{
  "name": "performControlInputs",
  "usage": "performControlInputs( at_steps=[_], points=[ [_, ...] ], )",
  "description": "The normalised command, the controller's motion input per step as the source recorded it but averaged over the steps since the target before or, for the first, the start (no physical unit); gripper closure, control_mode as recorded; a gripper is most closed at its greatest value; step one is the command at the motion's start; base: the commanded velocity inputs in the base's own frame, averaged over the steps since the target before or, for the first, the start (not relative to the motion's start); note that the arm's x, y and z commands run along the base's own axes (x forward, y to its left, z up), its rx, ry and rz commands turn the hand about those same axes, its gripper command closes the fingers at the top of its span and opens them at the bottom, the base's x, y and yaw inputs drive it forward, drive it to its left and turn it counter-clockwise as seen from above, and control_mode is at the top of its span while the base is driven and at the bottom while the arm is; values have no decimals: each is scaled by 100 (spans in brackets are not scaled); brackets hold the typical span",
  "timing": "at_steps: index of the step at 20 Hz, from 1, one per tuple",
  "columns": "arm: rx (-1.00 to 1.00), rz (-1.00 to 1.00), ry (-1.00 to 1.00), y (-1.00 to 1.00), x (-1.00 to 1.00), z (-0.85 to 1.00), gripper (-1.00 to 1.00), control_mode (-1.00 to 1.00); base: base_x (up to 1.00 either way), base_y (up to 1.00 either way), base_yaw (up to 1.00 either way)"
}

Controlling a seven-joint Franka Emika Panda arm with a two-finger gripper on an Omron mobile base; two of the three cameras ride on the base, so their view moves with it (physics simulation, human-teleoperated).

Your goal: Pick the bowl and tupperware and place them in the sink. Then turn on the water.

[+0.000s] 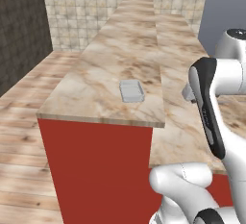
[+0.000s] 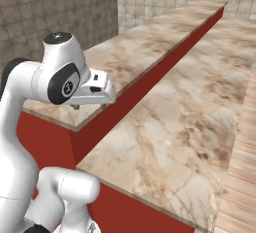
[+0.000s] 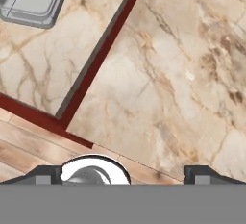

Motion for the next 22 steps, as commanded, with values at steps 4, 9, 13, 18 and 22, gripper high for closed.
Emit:
performControlInputs(
  at_steps=[4,9,13,18,22],
  points=[
    [-4,4,19,-15,39,52,-100,-100,0,0,0],
    [-1,4,12,-34,49,0,-100,-100,0,0,0],
    [1,-3,0,-10,70,-20,-100,-100,0,0,0],
    [4,-18,-1,7,82,-34,-100,-100,0,0,0],
    [3,-19,0,35,59,-24,-100,-100,0,0,0]
  ],
)
